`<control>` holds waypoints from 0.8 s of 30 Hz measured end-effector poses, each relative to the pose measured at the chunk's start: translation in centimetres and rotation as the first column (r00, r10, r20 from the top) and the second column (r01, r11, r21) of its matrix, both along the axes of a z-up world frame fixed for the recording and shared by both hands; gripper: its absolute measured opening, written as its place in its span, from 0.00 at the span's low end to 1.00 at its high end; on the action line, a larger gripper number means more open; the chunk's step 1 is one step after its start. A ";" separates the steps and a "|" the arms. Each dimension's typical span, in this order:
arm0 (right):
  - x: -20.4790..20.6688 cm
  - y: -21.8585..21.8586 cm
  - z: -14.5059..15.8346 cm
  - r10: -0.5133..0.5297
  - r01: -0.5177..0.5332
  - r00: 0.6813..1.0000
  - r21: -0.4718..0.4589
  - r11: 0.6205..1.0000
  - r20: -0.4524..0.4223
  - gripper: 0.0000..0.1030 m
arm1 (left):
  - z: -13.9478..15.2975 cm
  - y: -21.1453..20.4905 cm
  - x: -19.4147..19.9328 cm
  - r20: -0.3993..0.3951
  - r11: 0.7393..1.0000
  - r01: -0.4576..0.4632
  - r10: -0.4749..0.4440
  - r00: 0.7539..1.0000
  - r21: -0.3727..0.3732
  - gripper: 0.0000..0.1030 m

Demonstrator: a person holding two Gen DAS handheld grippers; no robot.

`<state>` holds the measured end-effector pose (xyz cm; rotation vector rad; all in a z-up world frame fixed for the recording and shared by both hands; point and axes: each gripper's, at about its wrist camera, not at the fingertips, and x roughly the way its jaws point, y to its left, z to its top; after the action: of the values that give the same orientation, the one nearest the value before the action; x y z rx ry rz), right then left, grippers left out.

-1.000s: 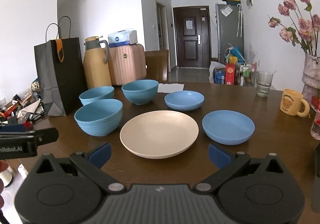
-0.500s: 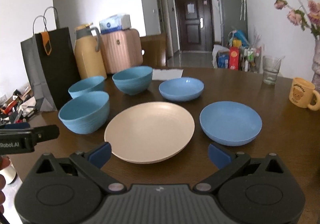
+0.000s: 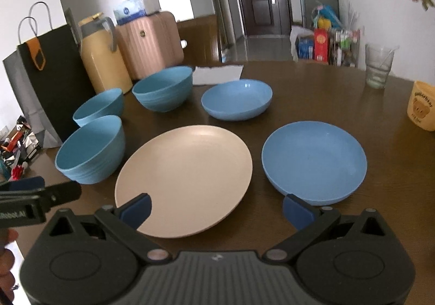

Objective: Organize plates and bowls
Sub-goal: 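Move the left tool to the cream plate rim while the right tool reaches its rim too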

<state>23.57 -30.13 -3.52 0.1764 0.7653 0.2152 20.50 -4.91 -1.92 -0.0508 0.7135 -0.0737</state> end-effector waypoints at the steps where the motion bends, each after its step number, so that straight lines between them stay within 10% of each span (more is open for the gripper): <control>1: 0.6 0.0 0.0 0.006 -0.006 1.000 0.002 1.000 -0.017 1.00 | -0.1 0.0 0.5 -0.016 1.000 -0.007 0.007 1.000 -0.005 1.00; 24: 12.0 1.1 0.3 0.182 -0.190 0.978 -0.074 0.979 -0.099 0.73 | -2.3 -0.6 6.8 -0.265 0.987 -0.149 0.127 0.956 -0.062 0.86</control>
<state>35.57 -29.08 -3.24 0.0350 0.8811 0.3544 27.27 -5.47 -4.19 -0.1913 0.9684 0.0391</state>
